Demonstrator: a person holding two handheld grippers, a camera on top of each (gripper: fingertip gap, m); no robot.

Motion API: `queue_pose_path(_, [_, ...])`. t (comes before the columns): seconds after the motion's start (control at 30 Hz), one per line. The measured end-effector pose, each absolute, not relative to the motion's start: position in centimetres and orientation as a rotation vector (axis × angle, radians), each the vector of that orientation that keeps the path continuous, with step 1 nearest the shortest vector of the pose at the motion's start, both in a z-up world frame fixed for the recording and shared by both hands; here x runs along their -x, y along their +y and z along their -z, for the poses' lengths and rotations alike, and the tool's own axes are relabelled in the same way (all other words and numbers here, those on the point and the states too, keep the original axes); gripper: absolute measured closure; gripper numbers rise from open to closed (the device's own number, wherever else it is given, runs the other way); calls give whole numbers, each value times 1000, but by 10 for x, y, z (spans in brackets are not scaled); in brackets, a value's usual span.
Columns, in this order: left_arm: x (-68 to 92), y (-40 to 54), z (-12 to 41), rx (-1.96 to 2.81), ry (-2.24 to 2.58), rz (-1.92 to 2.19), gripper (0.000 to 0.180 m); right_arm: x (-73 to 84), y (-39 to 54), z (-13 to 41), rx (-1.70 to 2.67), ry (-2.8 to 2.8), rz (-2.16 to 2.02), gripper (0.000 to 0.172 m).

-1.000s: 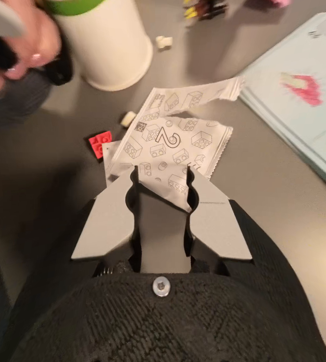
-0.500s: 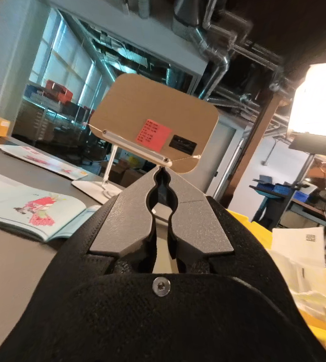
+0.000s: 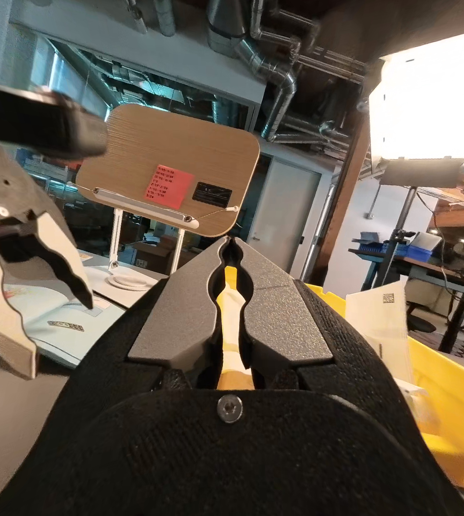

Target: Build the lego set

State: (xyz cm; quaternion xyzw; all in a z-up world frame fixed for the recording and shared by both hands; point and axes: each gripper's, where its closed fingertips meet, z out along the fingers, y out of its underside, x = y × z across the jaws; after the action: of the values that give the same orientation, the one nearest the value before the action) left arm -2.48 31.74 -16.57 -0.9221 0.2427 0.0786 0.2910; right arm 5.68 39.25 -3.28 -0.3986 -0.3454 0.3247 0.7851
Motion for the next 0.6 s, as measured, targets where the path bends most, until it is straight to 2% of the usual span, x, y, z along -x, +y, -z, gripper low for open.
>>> queue_pose_path(0.1, [46, 312, 178, 2537, 809, -309, 107, -52, 390, 34, 853, -763, -702, 172])
queue_pose_path(0.23, [58, 311, 180, 2587, 741, -241, 106, -48, 388, 35, 853, -778, -713, 172])
queue_pose_path(0.6, [92, 311, 152, 2514, 448, -322, 132, -44, 389, 39, 872, -791, -702, 172])
